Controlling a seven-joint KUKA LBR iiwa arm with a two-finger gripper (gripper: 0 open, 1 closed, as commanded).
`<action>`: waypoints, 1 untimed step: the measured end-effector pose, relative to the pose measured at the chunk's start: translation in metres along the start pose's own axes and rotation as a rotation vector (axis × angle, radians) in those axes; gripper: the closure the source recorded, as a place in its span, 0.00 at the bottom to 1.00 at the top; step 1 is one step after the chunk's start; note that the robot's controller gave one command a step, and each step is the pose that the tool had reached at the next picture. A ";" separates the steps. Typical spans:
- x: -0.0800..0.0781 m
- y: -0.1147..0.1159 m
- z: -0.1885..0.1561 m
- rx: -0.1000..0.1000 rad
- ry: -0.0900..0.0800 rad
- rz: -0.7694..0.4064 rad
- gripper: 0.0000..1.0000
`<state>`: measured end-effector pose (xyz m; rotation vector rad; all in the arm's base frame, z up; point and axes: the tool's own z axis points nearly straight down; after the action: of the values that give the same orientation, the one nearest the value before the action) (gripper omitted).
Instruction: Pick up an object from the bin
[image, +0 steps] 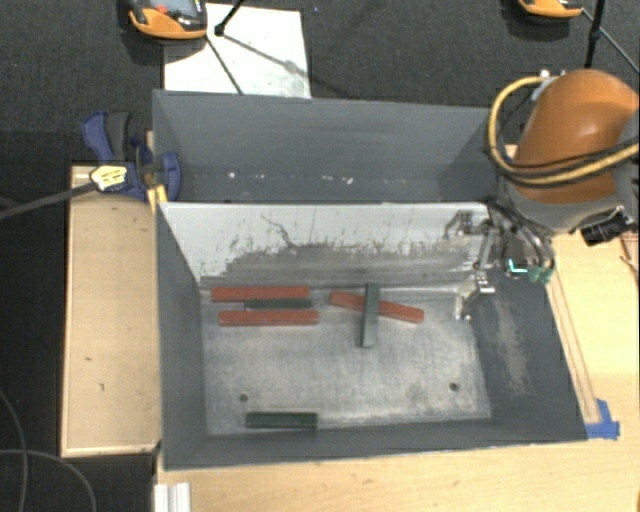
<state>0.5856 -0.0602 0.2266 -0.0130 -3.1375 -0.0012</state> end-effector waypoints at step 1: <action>-0.002 0.000 -0.004 0.001 -0.008 -0.001 0.00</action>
Offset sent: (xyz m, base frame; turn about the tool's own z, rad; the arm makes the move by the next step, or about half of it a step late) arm 0.0042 0.0188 -0.1204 0.1279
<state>0.5871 -0.0601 0.2310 -0.0108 -3.1456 0.0004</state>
